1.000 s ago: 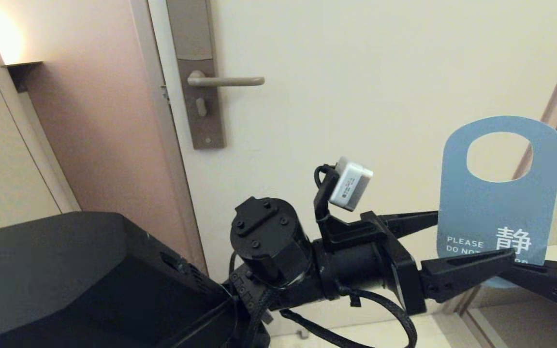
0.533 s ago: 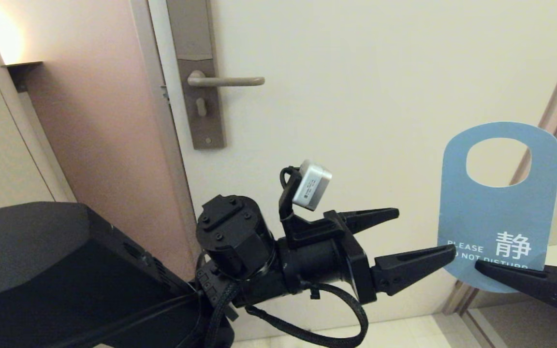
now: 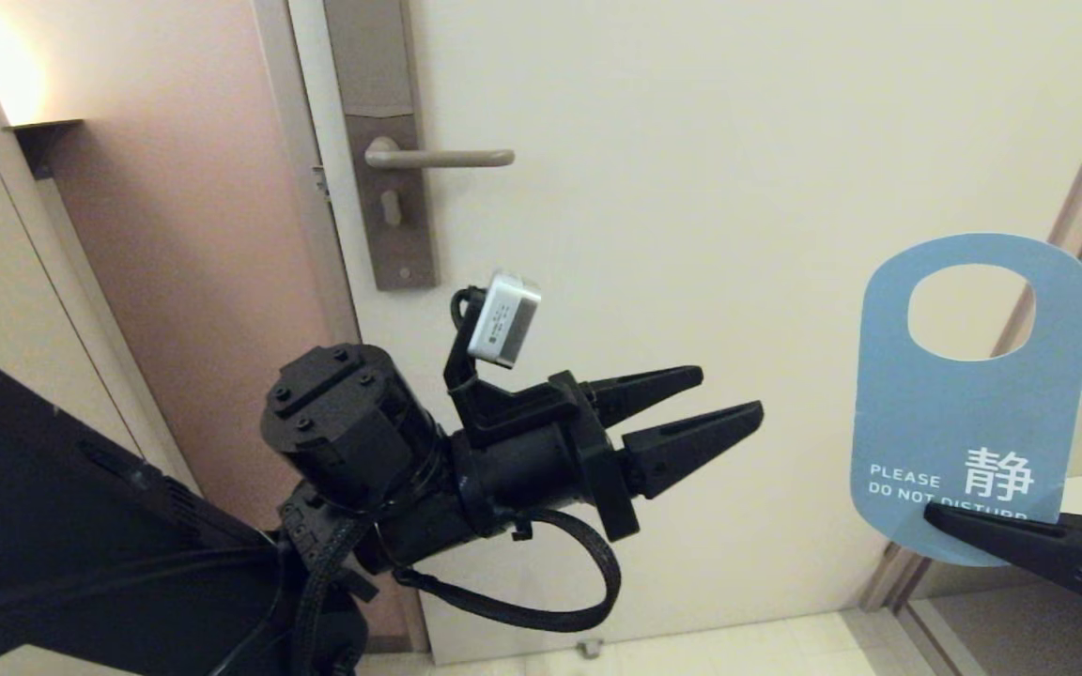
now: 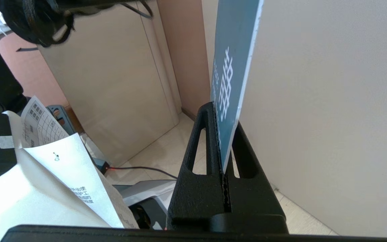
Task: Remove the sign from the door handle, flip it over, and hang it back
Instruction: Hang the sign back with the other side facing out
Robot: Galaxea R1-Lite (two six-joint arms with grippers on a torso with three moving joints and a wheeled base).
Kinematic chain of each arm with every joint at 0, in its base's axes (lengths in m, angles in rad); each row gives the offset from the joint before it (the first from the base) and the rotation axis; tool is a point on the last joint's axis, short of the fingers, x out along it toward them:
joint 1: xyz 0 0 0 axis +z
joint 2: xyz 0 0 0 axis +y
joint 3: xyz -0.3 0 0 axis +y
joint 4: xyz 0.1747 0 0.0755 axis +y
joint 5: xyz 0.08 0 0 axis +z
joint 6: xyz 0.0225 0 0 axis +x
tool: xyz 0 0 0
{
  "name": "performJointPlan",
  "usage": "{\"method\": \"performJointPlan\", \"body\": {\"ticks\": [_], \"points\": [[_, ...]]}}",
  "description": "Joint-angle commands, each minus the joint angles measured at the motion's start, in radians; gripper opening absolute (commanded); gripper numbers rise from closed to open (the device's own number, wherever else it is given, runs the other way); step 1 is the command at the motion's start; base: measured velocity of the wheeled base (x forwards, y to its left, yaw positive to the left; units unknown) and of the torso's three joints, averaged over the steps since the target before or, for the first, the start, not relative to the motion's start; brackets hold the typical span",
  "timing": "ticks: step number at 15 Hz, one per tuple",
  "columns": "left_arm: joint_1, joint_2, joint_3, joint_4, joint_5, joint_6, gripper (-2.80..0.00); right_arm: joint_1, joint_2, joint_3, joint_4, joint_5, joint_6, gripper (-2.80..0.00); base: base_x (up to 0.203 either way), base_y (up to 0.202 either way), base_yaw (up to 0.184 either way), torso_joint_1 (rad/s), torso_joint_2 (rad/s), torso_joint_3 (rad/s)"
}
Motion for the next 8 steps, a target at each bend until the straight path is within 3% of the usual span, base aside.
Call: {"method": "performJointPlan", "body": {"ticks": [1, 4, 8], "points": [[0.032, -0.051, 0.045, -0.007, -0.003, 0.028, -2.8, 0.0, 0.001, 0.003, -0.002, -0.001, 0.0, -2.8, 0.0, 0.0, 0.0, 0.0, 0.0, 0.0], [0.092, -0.119, 0.147, -0.006, -0.001, 0.131, -2.8, 0.0, -0.001, 0.003, -0.002, -0.015, 0.0, -2.8, 0.0, 0.0, 0.0, 0.0, 0.0, 0.0], [0.19, -0.233, 0.252, 0.002, 0.002, 0.183, -2.8, 0.0, -0.011, 0.004, -0.002, -0.016, 0.0, -2.8, 0.0, 0.0, 0.0, 0.0, 0.0, 0.0]]}}
